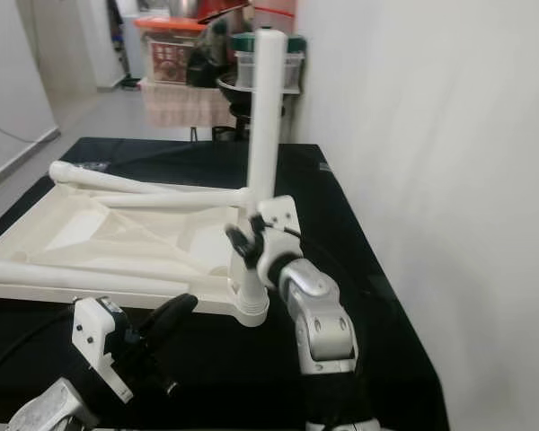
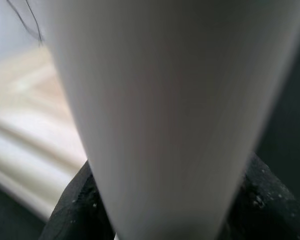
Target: Building children table
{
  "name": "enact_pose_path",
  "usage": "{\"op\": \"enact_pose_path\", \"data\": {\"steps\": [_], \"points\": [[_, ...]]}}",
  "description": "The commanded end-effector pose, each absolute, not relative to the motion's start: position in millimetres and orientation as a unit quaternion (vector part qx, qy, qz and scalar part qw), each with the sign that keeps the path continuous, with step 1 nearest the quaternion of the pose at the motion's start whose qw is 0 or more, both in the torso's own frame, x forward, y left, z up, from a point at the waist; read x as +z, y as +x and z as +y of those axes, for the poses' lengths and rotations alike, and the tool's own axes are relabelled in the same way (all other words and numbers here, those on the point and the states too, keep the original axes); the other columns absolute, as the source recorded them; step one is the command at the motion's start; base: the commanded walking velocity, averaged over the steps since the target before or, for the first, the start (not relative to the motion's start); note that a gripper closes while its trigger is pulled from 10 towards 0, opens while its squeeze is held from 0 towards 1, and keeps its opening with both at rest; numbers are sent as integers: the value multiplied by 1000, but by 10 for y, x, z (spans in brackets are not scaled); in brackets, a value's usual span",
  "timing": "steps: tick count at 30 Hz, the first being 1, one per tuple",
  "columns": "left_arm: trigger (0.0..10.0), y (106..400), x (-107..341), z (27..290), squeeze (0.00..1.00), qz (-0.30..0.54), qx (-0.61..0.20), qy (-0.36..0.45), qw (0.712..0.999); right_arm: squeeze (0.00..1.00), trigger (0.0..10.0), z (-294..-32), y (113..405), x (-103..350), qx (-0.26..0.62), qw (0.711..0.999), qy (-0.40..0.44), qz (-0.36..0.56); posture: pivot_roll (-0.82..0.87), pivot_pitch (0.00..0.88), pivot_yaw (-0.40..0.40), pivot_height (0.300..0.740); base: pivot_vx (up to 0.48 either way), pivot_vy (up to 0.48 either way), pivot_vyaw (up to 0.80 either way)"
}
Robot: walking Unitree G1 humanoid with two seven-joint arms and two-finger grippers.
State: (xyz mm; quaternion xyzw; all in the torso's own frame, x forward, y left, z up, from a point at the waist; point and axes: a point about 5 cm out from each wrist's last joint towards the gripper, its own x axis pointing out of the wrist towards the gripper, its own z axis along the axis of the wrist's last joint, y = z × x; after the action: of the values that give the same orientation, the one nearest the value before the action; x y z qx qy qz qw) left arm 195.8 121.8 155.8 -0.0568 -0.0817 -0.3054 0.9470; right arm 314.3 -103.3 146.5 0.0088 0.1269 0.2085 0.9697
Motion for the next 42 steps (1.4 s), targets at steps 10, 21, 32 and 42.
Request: {"op": "enact_pose_path", "data": {"steps": [10, 21, 32, 42], "points": [[10000, 2013, 1509, 1168, 0, -76, -311, -63, 945, 0, 10000, -1413, 3478, 1830, 463, 880, -90, 47, 34, 0, -98, 740, 0, 0, 0], [10000, 1997, 1484, 1164, 0, -71, -314, -66, 945, 0, 0, -1634, 3679, 1956, 519, 850, -64, 64, 57, 0, -98, 740, 0, 0, 0], [10000, 1965, 1485, 1173, 0, -70, -316, -69, 944, 0, 0, -1846, 3546, 1828, 509, 858, -45, 54, 26, 0, -85, 740, 0, 0, 0], [10000, 1923, 1504, 1210, 0, -72, -317, -69, 943, 0, 0, -962, 2870, 1335, 238, 965, -35, 107, -3, 0, -72, 740, 0, 0, 0]]}}
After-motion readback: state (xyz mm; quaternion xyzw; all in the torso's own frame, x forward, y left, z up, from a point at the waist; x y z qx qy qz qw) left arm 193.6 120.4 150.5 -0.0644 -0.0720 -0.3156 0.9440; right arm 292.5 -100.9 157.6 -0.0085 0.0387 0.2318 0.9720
